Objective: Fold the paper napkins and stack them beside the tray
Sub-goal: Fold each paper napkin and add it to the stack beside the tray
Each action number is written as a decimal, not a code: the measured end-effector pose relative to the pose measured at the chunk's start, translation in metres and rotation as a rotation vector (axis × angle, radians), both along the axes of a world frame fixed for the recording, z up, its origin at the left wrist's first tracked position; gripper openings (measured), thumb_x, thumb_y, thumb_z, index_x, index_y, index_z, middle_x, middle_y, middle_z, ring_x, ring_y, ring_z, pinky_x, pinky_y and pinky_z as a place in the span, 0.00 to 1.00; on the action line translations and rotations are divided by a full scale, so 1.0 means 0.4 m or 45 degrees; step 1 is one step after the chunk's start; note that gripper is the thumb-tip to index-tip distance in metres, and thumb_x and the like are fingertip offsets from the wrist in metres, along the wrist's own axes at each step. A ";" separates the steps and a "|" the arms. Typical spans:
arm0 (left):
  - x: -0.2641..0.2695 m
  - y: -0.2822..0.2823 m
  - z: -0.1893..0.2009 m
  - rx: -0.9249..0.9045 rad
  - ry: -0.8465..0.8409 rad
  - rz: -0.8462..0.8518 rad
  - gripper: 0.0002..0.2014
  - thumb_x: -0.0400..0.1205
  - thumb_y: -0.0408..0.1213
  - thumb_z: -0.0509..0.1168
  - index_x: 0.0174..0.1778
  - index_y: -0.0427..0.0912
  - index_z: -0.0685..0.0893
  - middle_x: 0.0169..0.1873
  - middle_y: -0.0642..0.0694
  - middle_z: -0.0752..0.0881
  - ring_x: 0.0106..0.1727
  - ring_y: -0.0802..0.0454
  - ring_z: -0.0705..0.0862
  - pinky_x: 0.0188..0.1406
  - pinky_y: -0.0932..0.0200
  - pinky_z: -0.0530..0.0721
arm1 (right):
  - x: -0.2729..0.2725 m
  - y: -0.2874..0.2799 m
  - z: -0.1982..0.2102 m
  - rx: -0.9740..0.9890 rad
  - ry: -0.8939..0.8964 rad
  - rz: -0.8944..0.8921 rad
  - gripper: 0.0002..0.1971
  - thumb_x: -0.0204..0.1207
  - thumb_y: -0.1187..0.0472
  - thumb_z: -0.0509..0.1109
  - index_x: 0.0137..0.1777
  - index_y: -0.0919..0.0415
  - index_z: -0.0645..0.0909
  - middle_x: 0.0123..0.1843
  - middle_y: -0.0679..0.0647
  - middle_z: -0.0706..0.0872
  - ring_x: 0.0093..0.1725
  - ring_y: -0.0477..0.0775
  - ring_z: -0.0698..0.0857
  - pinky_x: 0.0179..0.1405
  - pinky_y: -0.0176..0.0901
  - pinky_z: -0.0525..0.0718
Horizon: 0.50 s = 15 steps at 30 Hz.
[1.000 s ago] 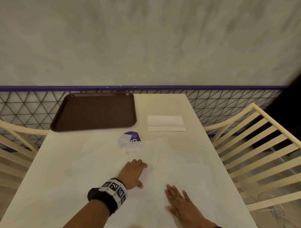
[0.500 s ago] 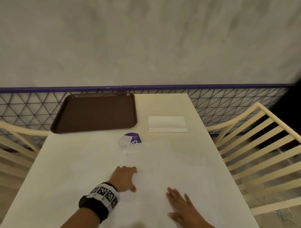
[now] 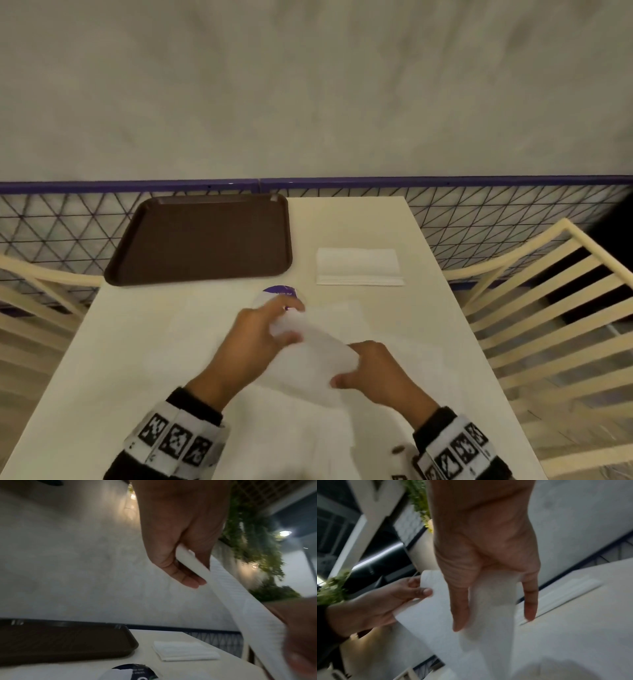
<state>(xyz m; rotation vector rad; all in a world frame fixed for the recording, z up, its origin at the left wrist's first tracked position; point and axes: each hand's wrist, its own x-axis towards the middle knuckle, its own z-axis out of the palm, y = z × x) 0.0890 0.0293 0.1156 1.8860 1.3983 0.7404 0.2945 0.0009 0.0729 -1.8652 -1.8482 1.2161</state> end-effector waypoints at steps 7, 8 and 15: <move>0.022 0.207 -0.042 -0.082 -0.457 0.393 0.16 0.75 0.25 0.71 0.40 0.47 0.70 0.33 0.49 0.86 0.31 0.63 0.84 0.29 0.69 0.81 | 0.161 0.194 0.022 -0.133 0.263 -0.305 0.07 0.65 0.67 0.79 0.34 0.66 0.82 0.26 0.55 0.86 0.28 0.52 0.82 0.34 0.43 0.83; 0.035 0.244 -0.060 -0.065 -0.454 0.381 0.15 0.76 0.23 0.69 0.37 0.46 0.71 0.32 0.49 0.85 0.30 0.64 0.81 0.31 0.68 0.80 | 0.191 0.234 0.027 -0.097 0.280 -0.362 0.08 0.66 0.68 0.79 0.31 0.67 0.81 0.23 0.55 0.84 0.26 0.52 0.81 0.32 0.43 0.83; 0.183 0.499 -0.172 -0.122 -0.183 0.210 0.14 0.80 0.18 0.59 0.44 0.37 0.87 0.45 0.47 0.86 0.42 0.55 0.80 0.38 0.74 0.76 | 0.342 0.485 -0.013 0.018 0.294 -0.637 0.14 0.71 0.69 0.74 0.26 0.64 0.75 0.23 0.57 0.78 0.22 0.49 0.76 0.25 0.36 0.80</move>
